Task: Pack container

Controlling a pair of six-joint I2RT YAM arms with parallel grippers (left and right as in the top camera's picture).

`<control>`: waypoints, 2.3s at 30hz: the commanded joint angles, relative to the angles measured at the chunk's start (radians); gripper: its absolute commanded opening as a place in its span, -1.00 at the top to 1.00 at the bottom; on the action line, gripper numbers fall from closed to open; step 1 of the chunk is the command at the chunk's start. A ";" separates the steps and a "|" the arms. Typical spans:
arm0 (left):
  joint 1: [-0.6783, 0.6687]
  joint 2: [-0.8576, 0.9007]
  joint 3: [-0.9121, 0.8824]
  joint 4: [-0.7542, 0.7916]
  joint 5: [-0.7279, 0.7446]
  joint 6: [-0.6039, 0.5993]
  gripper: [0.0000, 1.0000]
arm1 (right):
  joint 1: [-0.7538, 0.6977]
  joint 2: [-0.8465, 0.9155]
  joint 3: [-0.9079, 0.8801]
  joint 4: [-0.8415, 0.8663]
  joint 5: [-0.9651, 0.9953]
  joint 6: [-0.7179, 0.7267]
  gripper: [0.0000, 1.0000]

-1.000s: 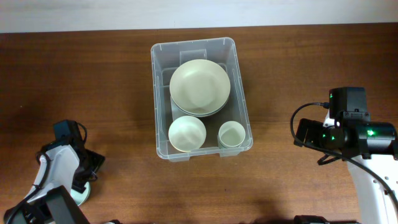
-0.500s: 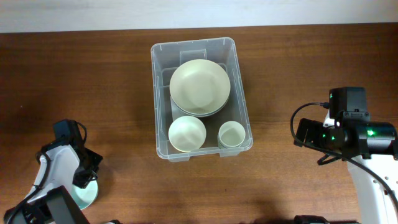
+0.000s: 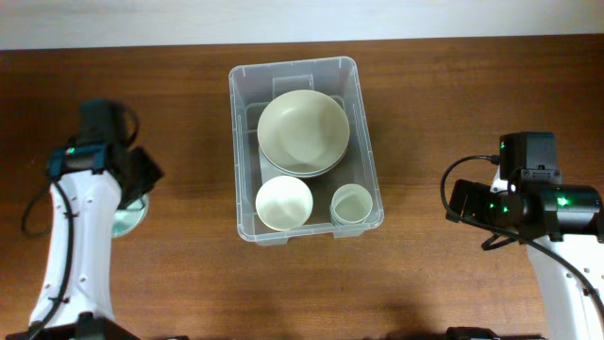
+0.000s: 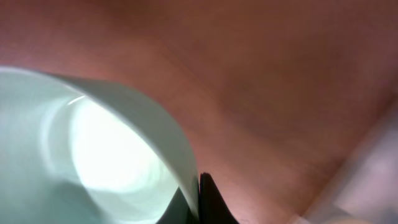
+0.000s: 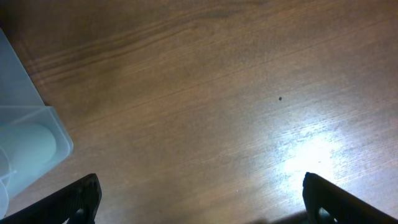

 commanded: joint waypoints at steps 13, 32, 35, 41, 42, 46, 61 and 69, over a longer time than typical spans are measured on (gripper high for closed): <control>-0.735 0.048 0.231 0.034 0.015 0.116 0.99 | -0.006 -0.006 0.001 0.000 -0.002 0.002 -0.98; -0.777 0.307 0.230 0.003 0.154 0.117 -0.14 | -0.006 -0.006 0.001 0.000 -0.002 0.002 -0.98; -0.776 0.306 0.230 -0.005 0.143 0.116 -0.18 | -0.006 -0.006 0.001 -0.001 -0.002 0.002 -0.98; -0.734 0.218 0.232 -0.009 -0.039 0.116 -0.21 | -0.006 -0.006 0.001 0.026 -0.002 0.002 -0.98; -0.708 0.184 0.232 -0.008 -0.075 0.116 -0.22 | -0.006 -0.006 0.001 0.053 -0.009 0.002 -0.98; -0.569 0.075 0.232 0.011 -0.160 0.117 -0.29 | -0.006 0.000 0.002 0.231 -0.118 0.001 -0.98; -0.093 0.090 0.231 0.163 0.048 0.338 -0.99 | -0.008 0.358 0.002 0.700 -0.001 -0.077 -0.98; -0.079 0.090 0.231 0.172 0.060 0.378 -0.99 | -0.006 0.334 0.002 0.665 -0.024 -0.137 -0.98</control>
